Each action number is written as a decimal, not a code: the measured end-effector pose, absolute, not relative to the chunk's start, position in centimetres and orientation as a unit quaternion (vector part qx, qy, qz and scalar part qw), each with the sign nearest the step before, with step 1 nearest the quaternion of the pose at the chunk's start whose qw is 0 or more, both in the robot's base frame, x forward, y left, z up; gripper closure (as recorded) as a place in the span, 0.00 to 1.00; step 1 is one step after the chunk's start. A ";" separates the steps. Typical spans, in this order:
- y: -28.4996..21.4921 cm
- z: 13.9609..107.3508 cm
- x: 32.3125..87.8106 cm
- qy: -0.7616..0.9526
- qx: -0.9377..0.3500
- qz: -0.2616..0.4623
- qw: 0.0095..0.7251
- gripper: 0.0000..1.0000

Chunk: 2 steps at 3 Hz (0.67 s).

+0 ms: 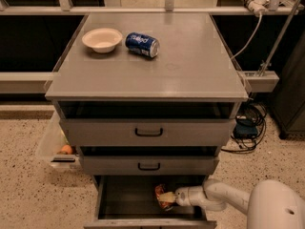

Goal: Place coke can into bottom drawer

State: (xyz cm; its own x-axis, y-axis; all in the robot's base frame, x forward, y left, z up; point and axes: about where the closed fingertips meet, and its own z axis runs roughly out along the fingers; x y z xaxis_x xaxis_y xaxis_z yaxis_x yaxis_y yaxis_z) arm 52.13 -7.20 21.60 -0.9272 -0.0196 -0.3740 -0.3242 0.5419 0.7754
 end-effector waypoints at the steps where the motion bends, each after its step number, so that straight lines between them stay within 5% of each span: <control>1: -7.7 19.1 52.6 0.881 -0.089 0.439 0.155 1.00; 2: -7.7 18.9 52.6 0.882 -0.088 0.436 0.155 0.82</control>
Offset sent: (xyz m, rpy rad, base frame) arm 0.0039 -0.0042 -0.0229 -0.0595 0.0219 -0.0223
